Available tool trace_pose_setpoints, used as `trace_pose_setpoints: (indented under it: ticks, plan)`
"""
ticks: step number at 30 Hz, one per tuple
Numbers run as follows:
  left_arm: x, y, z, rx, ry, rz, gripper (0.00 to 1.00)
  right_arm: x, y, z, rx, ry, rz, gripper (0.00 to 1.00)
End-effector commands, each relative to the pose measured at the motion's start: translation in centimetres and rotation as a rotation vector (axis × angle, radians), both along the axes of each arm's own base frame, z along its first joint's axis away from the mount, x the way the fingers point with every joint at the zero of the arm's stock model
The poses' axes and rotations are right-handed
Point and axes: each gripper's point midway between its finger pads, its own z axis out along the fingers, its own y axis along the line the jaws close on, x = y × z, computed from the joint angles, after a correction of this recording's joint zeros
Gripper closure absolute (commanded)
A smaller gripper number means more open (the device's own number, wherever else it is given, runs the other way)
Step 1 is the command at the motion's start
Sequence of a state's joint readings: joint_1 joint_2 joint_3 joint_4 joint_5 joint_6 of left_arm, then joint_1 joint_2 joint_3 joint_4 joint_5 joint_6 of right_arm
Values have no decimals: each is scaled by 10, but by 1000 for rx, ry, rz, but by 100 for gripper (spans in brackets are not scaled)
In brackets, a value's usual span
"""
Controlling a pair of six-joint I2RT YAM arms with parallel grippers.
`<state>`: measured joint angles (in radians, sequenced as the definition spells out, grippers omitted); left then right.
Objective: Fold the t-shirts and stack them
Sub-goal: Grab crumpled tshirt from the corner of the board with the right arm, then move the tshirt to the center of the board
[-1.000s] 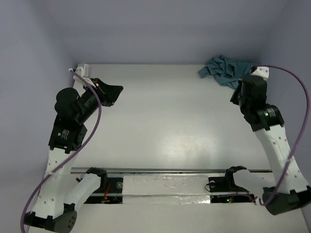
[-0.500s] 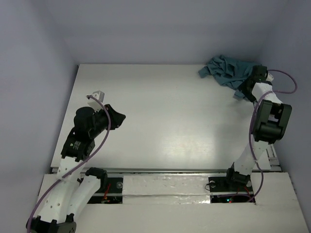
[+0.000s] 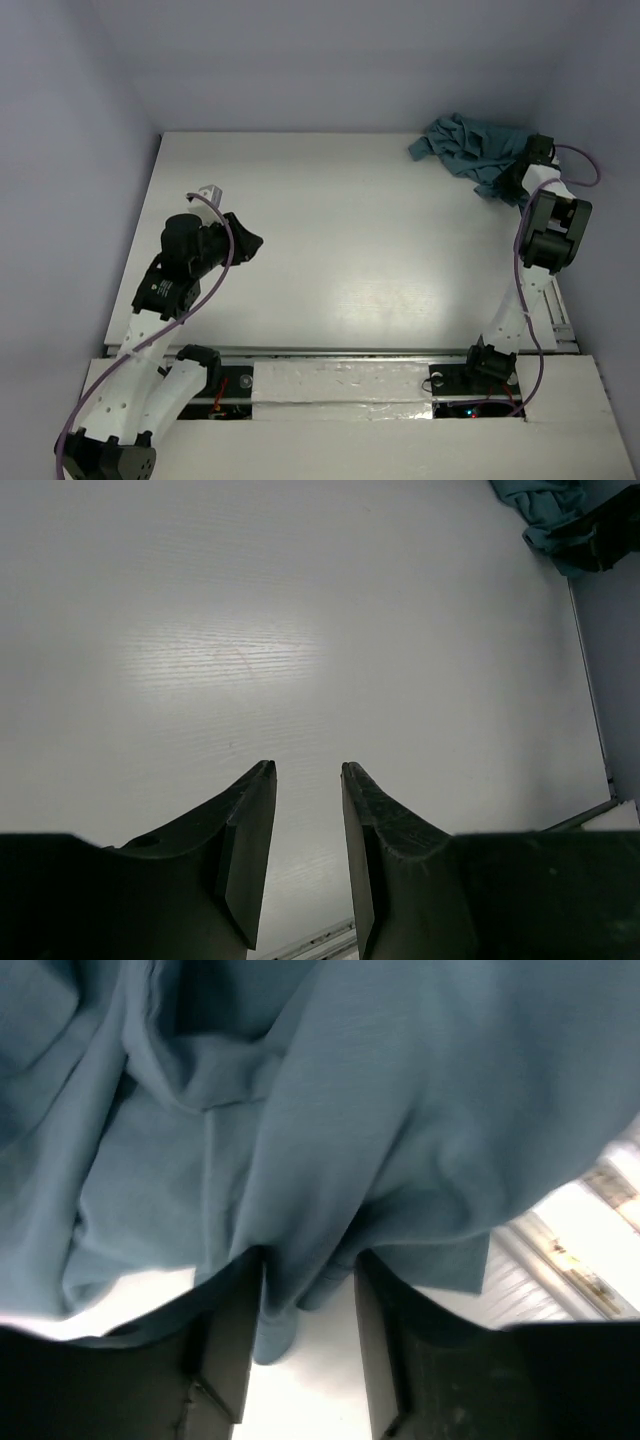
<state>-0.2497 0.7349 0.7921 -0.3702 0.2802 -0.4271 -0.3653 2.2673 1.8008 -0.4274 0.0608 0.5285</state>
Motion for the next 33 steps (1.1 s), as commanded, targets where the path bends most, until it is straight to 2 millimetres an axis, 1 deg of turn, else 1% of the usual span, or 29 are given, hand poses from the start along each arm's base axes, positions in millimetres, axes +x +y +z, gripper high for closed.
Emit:
trace_pose_setpoints:
  ticks: [1,2,3,4,5,6,7,9,10,12,13,14,15,16,17,19,20,21,23,24,25,26,27,28,29,30,32,33]
  plan:
    - [5,-5,9,-15,-42,-16,71,20,13,22,41,-112,65,63]
    - [5,-5,9,-19,-44,-16,71,24,21,30,41,-137,86,79]
    - [5,-6,10,-26,-45,-20,72,26,21,44,24,-175,93,90]
    - [5,-7,10,-30,-45,-21,72,29,26,53,18,-195,107,97]
    - [5,-7,11,-36,-49,-21,72,31,28,64,17,-215,123,100]
    - [6,-8,12,-39,-49,-23,73,32,31,75,19,-235,135,100]
    - [6,-8,14,-42,-56,-24,73,33,39,104,15,-280,154,100]
    - [11,-8,19,-44,-71,-17,74,34,72,147,15,-363,214,100]
    - [15,-5,25,-35,-84,6,76,30,115,199,-18,-456,315,100]
    - [25,-1,31,-22,-83,39,77,17,167,257,-52,-546,426,100]
    - [30,0,48,-27,-113,56,78,-5,194,317,-80,-637,482,100]
    - [33,2,54,-27,-123,72,79,-20,239,346,-61,-692,564,100]
    - [39,4,59,-24,-126,93,80,-37,258,374,-52,-748,604,100]
    - [41,4,74,-41,-154,105,81,-54,274,402,-38,-806,635,100]
    - [42,5,81,-51,-168,115,81,-90,298,456,11,-930,691,100]
    - [43,5,94,-81,-190,130,81,-124,315,504,84,-1036,726,100]
    - [44,5,98,-98,-200,134,81,-138,317,526,109,-1087,732,100]
    - [42,5,100,-114,-207,140,81,-168,329,561,156,-1177,810,100]
    - [41,5,98,-142,-193,158,81,-199,339,600,239,-1275,866,100]
    - [41,7,97,-140,-189,171,81,-217,346,613,275,-1309,928,100]
    - [41,9,99,-137,-190,179,81,-239,347,640,297,-1381,959,100]
    - [40,11,97,-127,-180,191,81,-252,351,649,307,-1404,999,100]
    - [41,16,98,-117,-181,213,81,-260,351,656,315,-1422,1011,100]
    - [40,18,101,-114,-188,221,81,-264,352,661,317,-1436,1026,100]
    - [39,19,105,-111,-196,228,81,-264,353,661,321,-1438,1031,100]
    - [40,22,107,-100,-202,240,81,-261,355,658,327,-1429,1041,100]
    - [39,25,116,-95,-219,250,81,-241,360,643,334,-1402,1055,100]
    - [39,26,116,-89,-217,255,81,-228,359,634,334,-1381,1049,100]
